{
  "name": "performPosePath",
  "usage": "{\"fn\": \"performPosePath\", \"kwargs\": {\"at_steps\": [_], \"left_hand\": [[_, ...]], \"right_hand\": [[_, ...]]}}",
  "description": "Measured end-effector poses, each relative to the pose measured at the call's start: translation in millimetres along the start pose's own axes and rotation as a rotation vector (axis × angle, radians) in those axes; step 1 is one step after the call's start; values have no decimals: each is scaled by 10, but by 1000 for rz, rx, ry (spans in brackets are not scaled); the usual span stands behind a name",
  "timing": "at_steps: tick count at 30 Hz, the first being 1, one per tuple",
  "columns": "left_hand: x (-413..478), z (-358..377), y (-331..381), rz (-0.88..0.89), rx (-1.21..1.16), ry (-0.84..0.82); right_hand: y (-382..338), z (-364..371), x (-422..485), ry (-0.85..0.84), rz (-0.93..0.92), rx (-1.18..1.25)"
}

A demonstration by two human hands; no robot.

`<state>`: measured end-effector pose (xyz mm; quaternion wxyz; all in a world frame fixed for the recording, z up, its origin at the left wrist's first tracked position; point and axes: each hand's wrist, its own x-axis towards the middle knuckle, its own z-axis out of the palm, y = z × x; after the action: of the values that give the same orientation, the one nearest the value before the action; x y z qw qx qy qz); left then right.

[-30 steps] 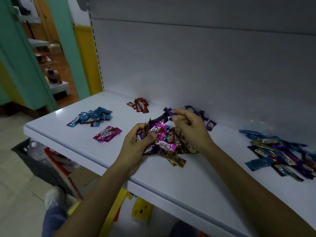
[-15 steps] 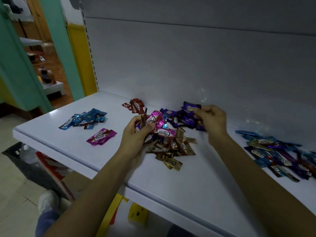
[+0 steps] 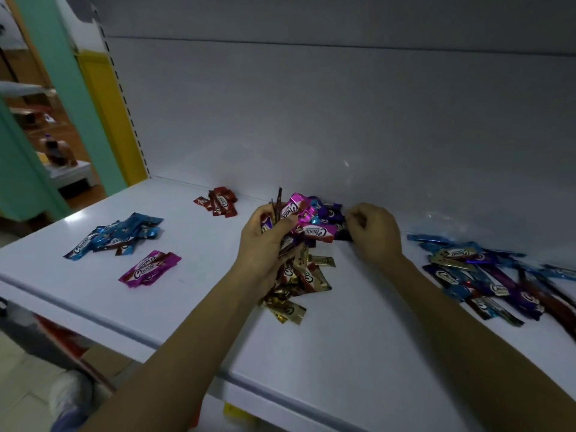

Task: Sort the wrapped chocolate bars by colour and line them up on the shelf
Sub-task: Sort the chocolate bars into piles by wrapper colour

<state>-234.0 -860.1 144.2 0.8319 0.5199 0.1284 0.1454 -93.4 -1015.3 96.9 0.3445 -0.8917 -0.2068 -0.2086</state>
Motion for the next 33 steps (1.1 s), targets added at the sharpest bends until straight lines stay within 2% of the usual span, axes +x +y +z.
{"fn": "performPosePath", "kwargs": {"at_steps": [3, 5, 8, 12, 17, 24, 27, 30, 33], "left_hand": [[67, 37, 50, 18, 15, 32], [109, 52, 82, 34, 25, 45], [142, 29, 121, 51, 15, 60], [139, -116, 183, 95, -28, 101], [96, -448, 283, 189, -32, 230], [-245, -1214, 529, 261, -71, 452], [-446, -1555, 597, 296, -71, 527], [-617, -1709, 595, 279, -30, 519], [-740, -1766, 567, 264, -34, 468]], "right_hand": [[-378, -175, 89, -68, 197, 457], [-670, -296, 117, -284, 269, 648], [-913, -311, 89, -468, 143, 637], [-1062, -177, 37, -447, 158, 605], [-1305, -28, -22, -481, 158, 666], [-1724, 390, -18, -645, -40, 613], [-1931, 616, -106, -774, -161, 562], [-2122, 895, -232, -852, -290, 467], [-2226, 1091, -322, -819, -331, 347]]}}
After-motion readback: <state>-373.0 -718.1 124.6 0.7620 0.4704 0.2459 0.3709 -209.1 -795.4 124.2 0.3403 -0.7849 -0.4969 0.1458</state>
